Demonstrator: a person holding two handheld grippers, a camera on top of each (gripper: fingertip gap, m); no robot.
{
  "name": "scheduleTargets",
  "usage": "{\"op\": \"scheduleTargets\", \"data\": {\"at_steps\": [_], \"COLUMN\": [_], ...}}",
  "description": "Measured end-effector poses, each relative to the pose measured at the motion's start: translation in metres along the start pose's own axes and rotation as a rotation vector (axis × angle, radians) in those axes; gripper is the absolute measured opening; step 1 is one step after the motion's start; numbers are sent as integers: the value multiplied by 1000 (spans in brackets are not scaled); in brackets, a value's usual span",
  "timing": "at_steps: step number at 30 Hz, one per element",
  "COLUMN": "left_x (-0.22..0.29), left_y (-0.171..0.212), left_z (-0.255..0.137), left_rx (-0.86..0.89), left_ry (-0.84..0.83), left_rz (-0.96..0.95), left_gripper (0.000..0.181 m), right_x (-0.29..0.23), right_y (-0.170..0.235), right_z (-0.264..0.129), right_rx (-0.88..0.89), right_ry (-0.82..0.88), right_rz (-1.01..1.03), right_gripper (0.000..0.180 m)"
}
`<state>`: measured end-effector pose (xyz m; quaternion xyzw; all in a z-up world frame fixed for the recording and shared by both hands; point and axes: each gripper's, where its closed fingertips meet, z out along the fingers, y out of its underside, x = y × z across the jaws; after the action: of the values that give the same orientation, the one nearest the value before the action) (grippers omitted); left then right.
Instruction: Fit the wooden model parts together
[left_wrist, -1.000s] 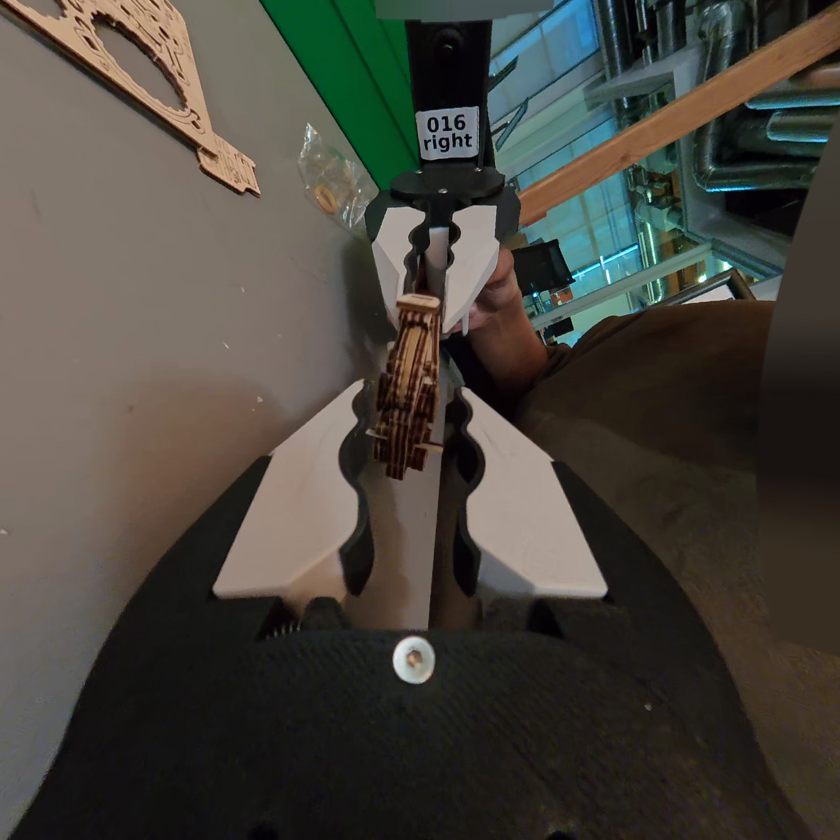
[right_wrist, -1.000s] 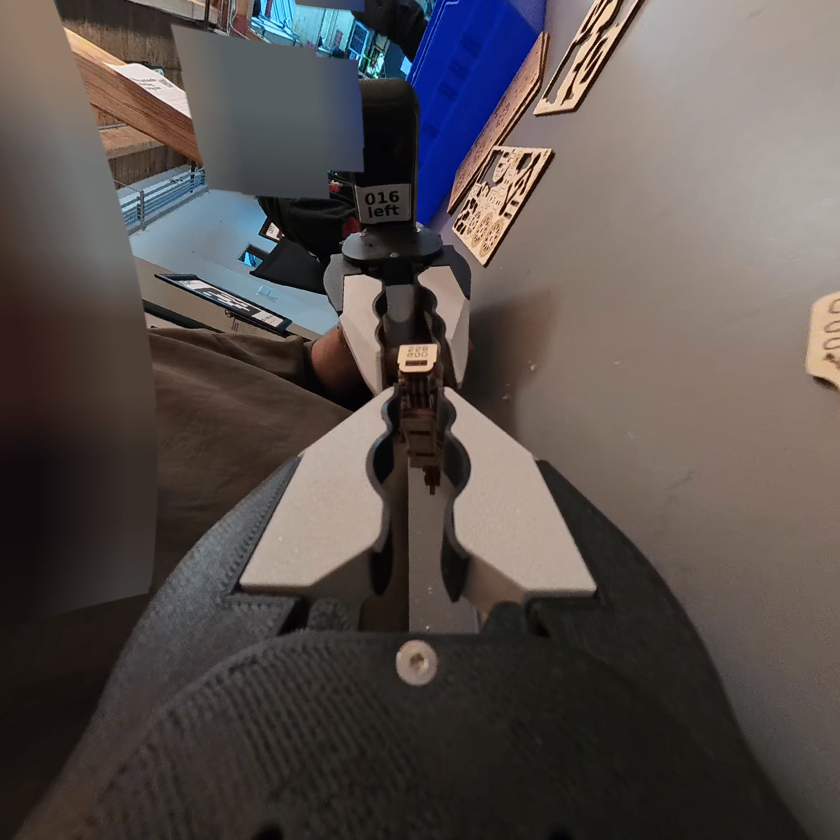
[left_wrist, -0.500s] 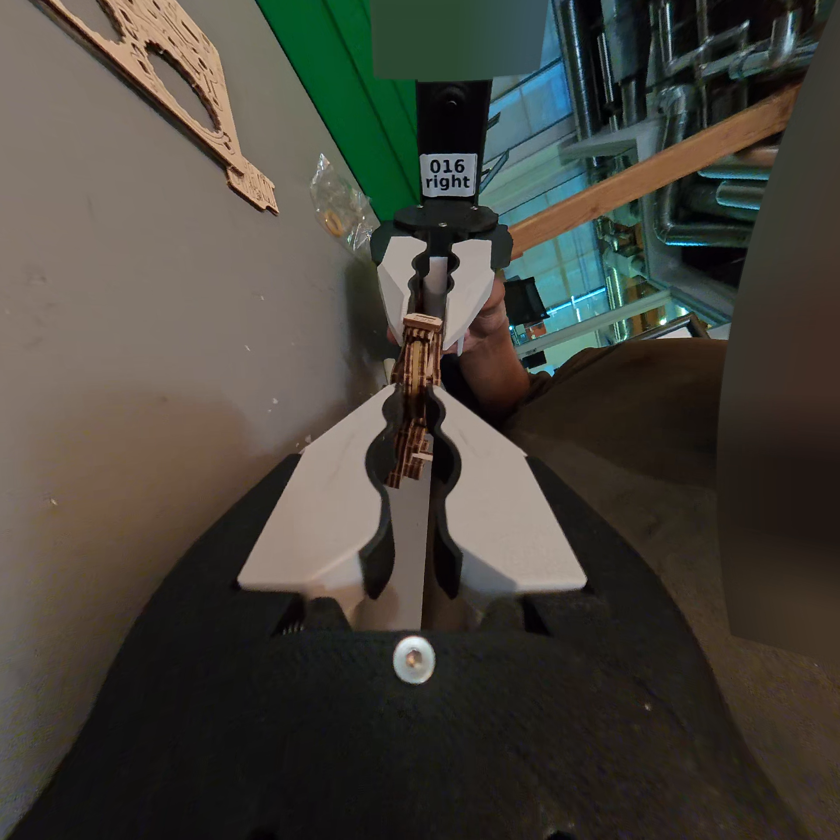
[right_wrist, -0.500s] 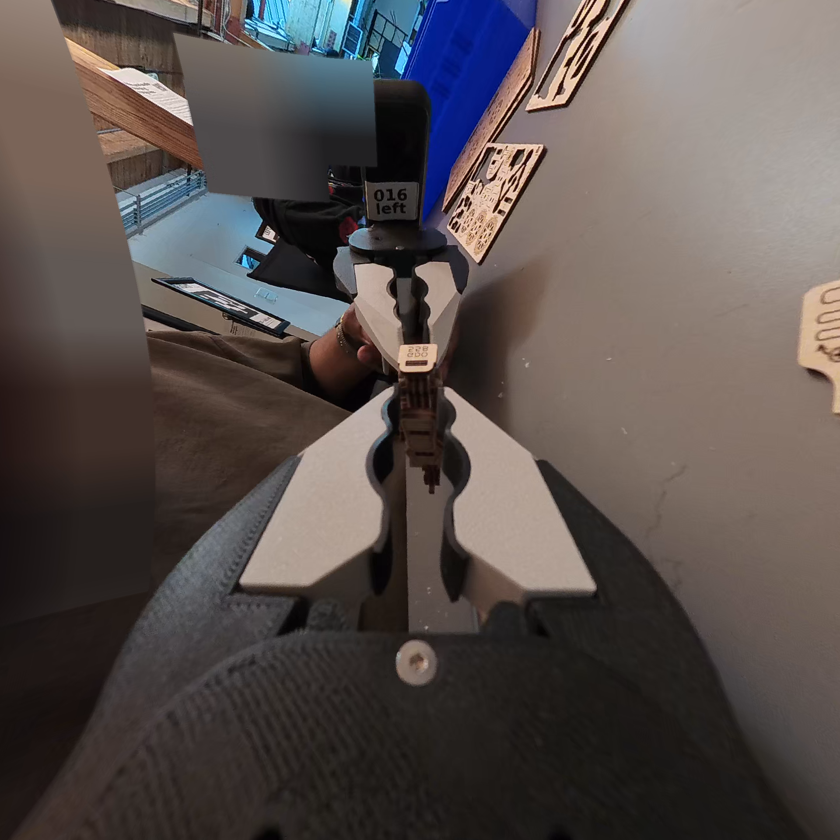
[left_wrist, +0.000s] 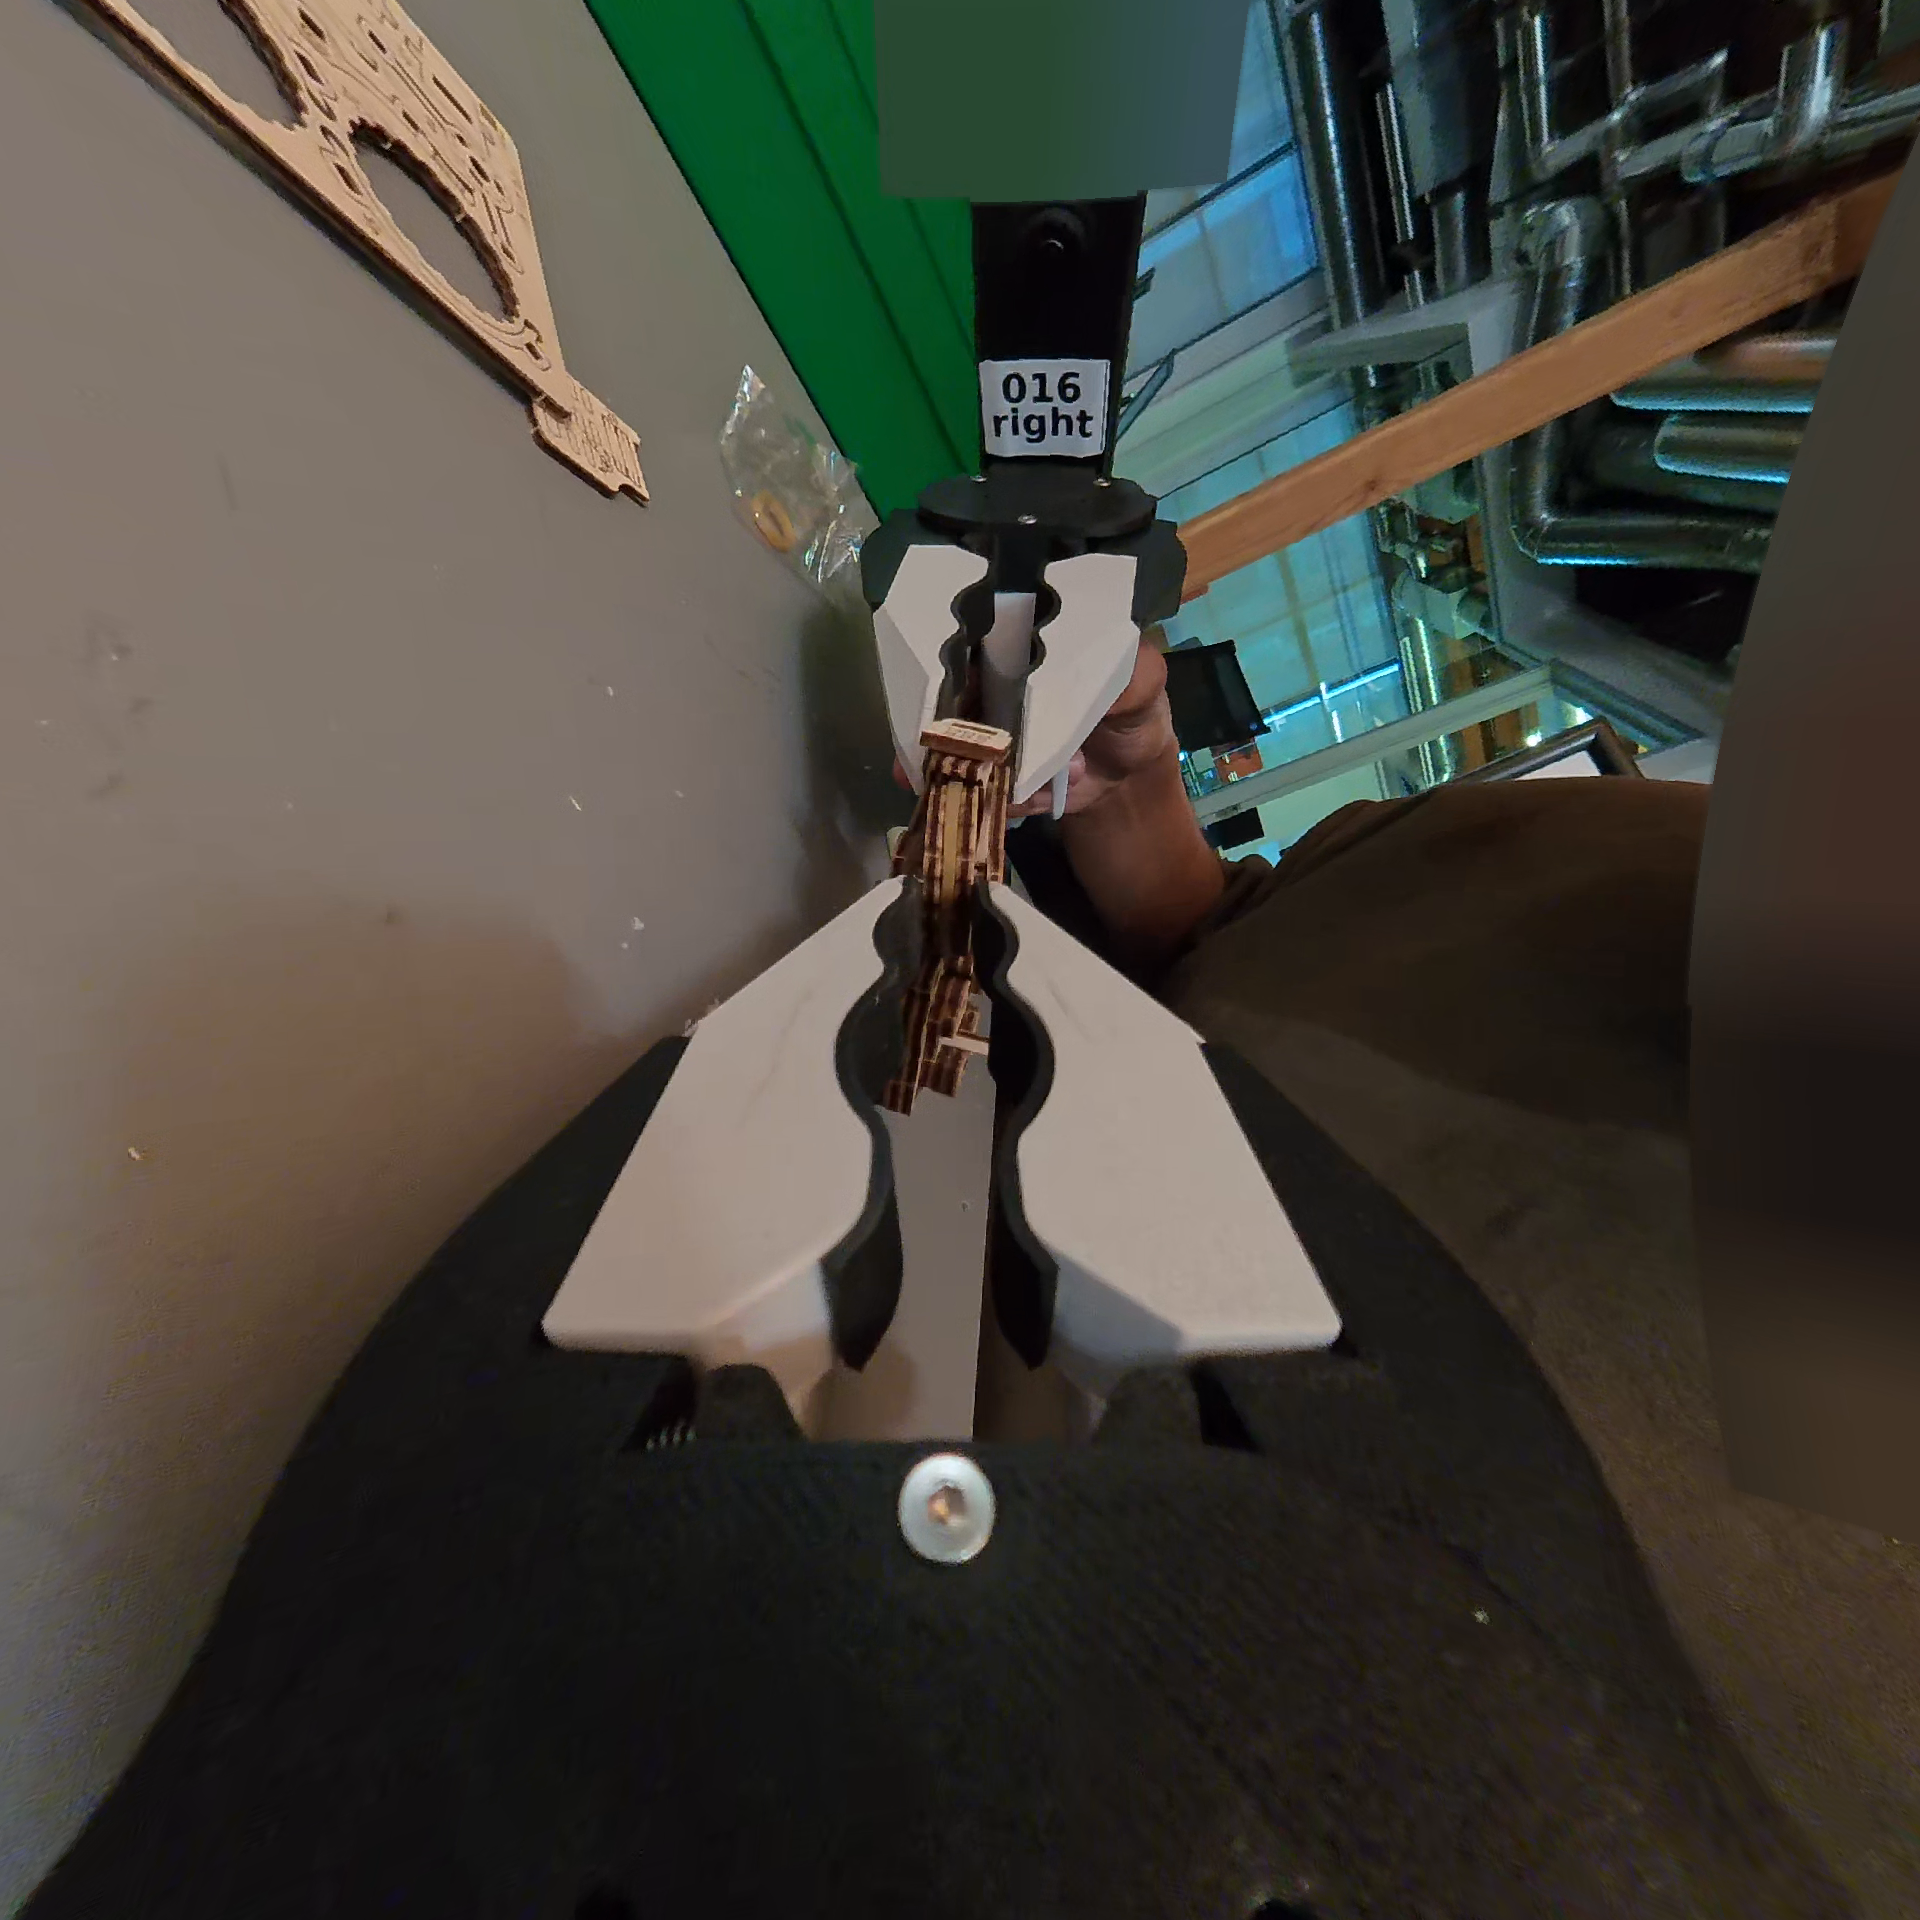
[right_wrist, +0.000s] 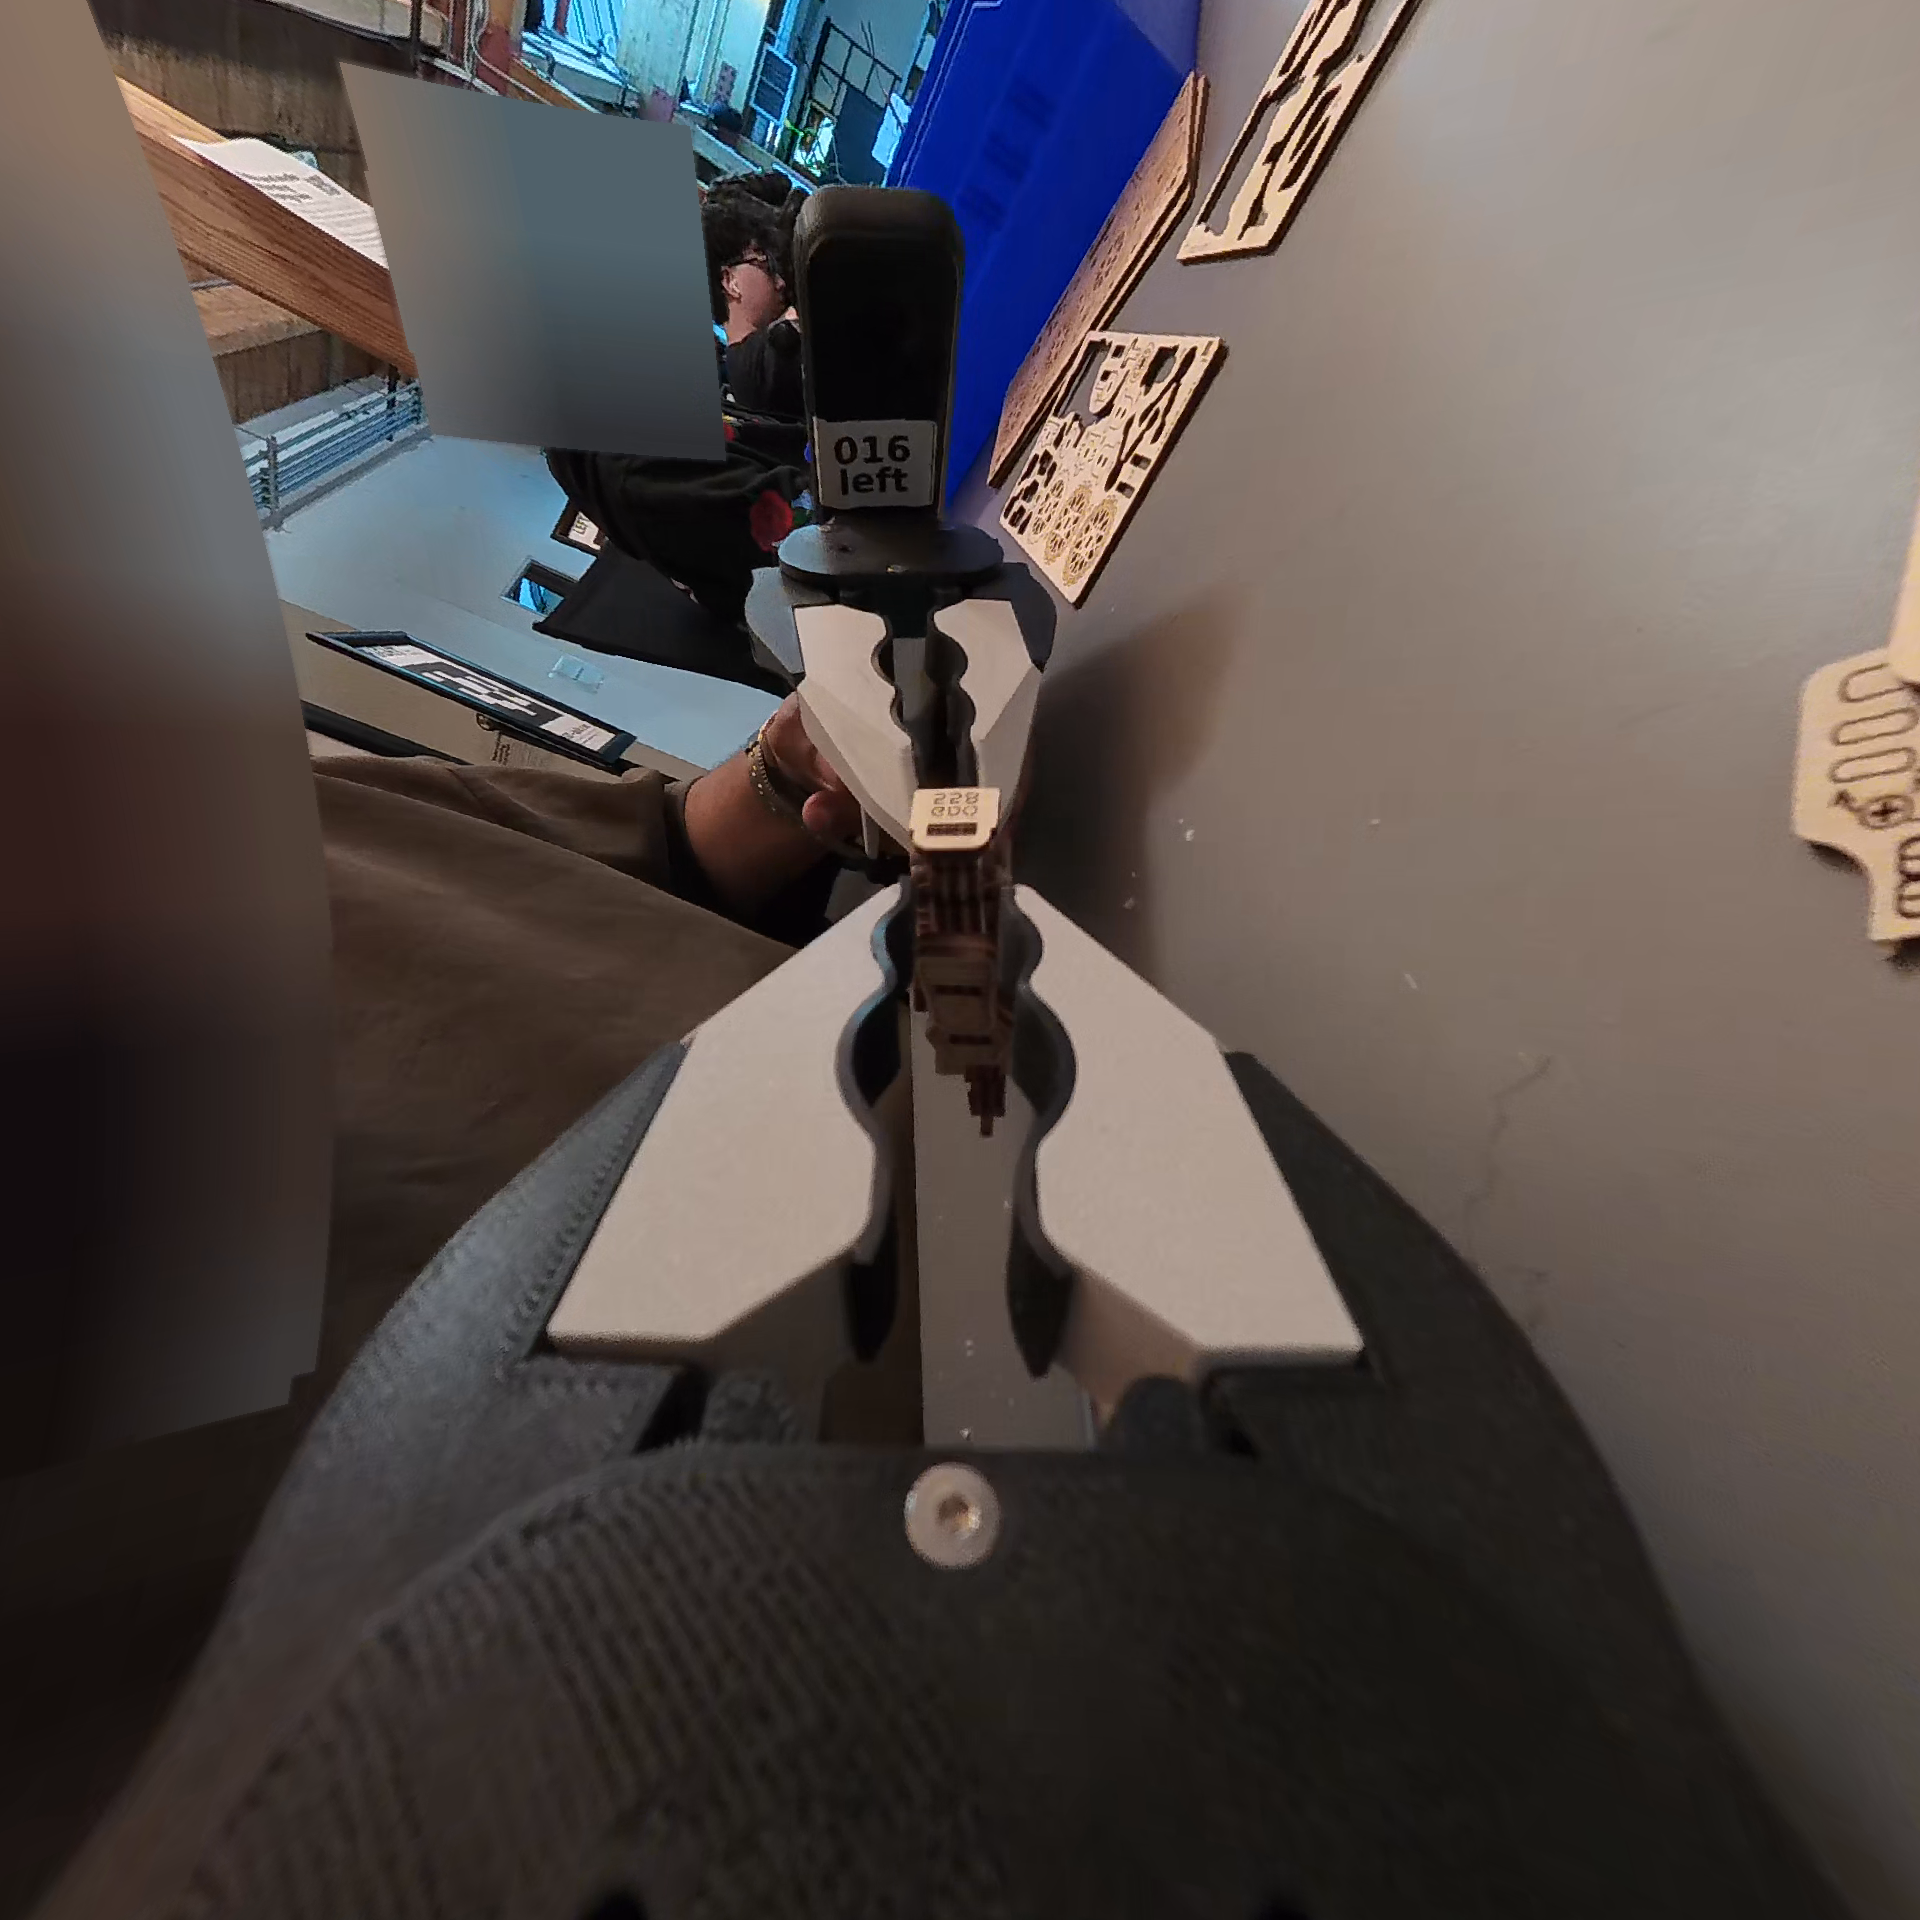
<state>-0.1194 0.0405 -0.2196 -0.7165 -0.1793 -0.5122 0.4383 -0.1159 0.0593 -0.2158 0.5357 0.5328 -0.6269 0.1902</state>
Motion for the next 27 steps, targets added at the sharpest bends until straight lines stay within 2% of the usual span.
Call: {"op": "scheduleTargets", "data": {"at_steps": [17, 27], "left_x": [0, -1], "left_y": [-3, -3], "left_z": [-1, -1], "left_rx": [19, 27], "left_ry": [15, 10], "left_rz": [-30, -46], "left_gripper": [6, 7], "right_x": [0, 0], "right_y": [0, -1], "right_z": [0, -1], "right_rx": [3, 23], "right_ry": [6, -43], "right_rz": [7, 81], "right_gripper": [13, 13]}}
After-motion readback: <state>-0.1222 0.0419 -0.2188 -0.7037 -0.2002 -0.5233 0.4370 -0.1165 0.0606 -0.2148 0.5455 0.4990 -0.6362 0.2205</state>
